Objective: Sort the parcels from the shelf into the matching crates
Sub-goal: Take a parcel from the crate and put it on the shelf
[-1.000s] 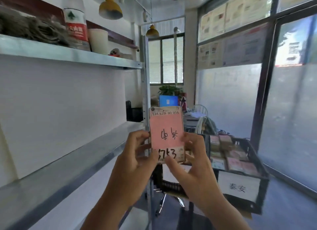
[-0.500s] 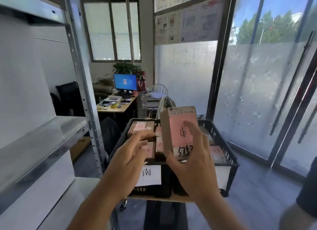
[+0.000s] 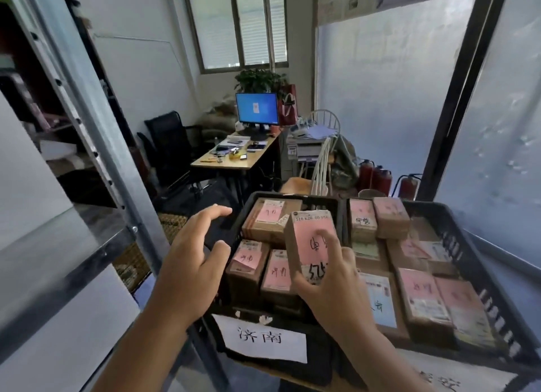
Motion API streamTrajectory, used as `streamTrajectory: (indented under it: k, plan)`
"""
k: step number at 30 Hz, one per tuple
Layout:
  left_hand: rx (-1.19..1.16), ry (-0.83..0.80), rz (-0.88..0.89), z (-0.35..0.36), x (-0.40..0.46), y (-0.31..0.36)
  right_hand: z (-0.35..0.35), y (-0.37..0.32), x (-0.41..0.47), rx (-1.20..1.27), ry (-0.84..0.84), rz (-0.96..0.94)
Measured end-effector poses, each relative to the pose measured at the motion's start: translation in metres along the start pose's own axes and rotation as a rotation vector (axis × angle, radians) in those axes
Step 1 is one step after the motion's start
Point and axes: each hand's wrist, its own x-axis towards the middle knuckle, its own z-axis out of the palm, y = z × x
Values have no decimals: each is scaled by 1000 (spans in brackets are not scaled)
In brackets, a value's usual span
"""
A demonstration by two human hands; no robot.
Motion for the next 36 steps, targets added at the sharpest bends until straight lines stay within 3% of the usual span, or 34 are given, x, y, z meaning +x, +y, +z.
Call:
streamTrajectory:
  k: [4, 7, 19, 26, 36]
  plan:
    - [-33, 4, -61, 13, 42, -37, 49, 5, 35, 13, -53, 99]
    - [-27, -37, -6, 25, 75, -70, 88, 9, 60, -23, -72, 150]
    - [-127, -210, 113, 82, 214, -137, 127, 71, 199, -252, 98, 402]
    - [-112, -232, 83, 108, 243, -154, 156, 91, 263, -323, 91, 386]
    - [-30, -214, 27, 111, 256, -160, 174, 106, 278, -377, 41, 400]
